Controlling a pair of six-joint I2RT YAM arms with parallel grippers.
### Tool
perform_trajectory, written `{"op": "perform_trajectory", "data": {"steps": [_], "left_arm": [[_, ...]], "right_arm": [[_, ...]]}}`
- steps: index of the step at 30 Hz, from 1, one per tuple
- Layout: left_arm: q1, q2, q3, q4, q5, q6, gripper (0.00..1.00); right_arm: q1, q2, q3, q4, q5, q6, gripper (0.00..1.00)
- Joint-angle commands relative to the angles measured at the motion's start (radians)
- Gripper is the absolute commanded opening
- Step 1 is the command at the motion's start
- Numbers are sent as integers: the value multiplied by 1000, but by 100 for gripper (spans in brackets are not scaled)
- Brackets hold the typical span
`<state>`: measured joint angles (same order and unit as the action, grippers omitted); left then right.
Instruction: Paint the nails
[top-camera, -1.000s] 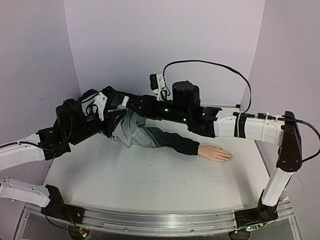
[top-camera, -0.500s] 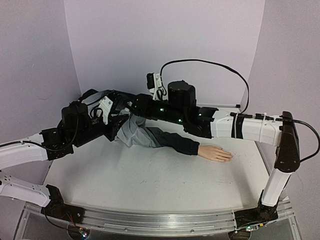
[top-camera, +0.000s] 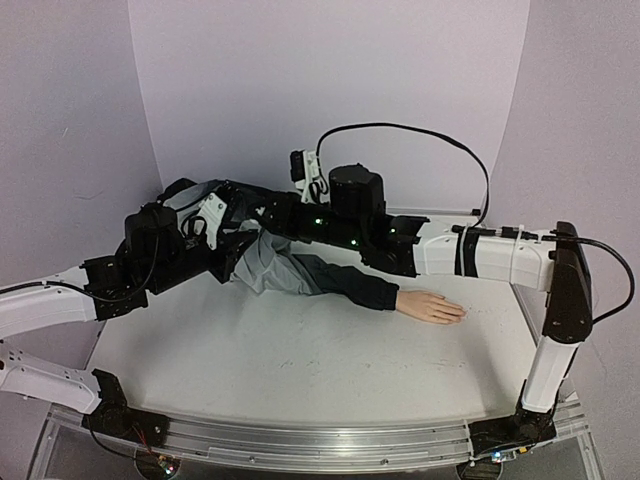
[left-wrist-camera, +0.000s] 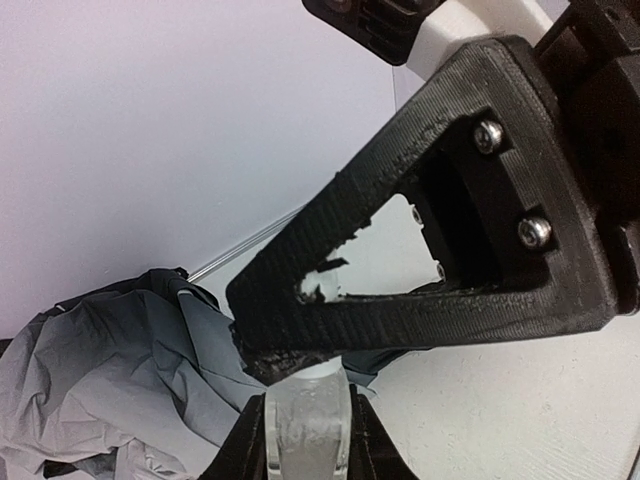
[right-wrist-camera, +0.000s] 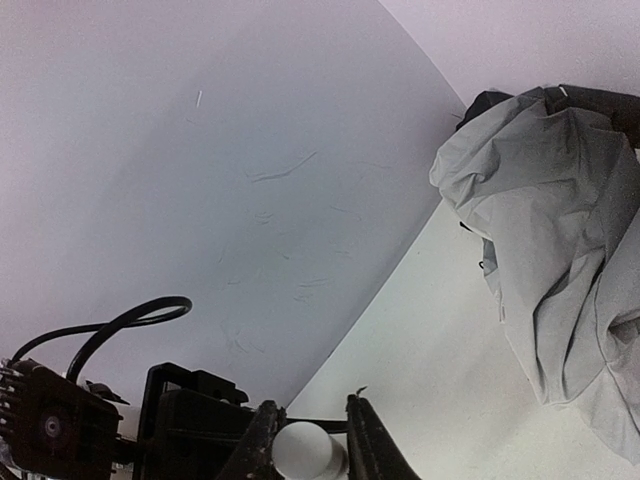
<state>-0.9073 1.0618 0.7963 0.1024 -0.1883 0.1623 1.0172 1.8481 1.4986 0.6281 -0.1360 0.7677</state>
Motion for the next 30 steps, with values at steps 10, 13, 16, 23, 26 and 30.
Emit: {"op": "perform_trajectory", "data": {"steps": [10,13,16,23,26,30], "left_arm": [[19,25,77,38,595,-153,0],[19,39,97,51,929,-152,0],[18,51,104,73,995,-203,0],[30,47,85,82,856,-202,0],[31,42,78,86,814,-199,0],[31,14,58,86,678,-170,0]], "right_arm": [[-92,-222,-247,234,-292,-239,0],[-106,-259,-346,495,-895,-333,0],[-89,-276,-339,386,-909,-346,0],[6,-268,-300,213,-704,-466,0],[6,-270,-292,187,-600,-457,13],[6,-283,-246,48,-394,-437,57]]}}
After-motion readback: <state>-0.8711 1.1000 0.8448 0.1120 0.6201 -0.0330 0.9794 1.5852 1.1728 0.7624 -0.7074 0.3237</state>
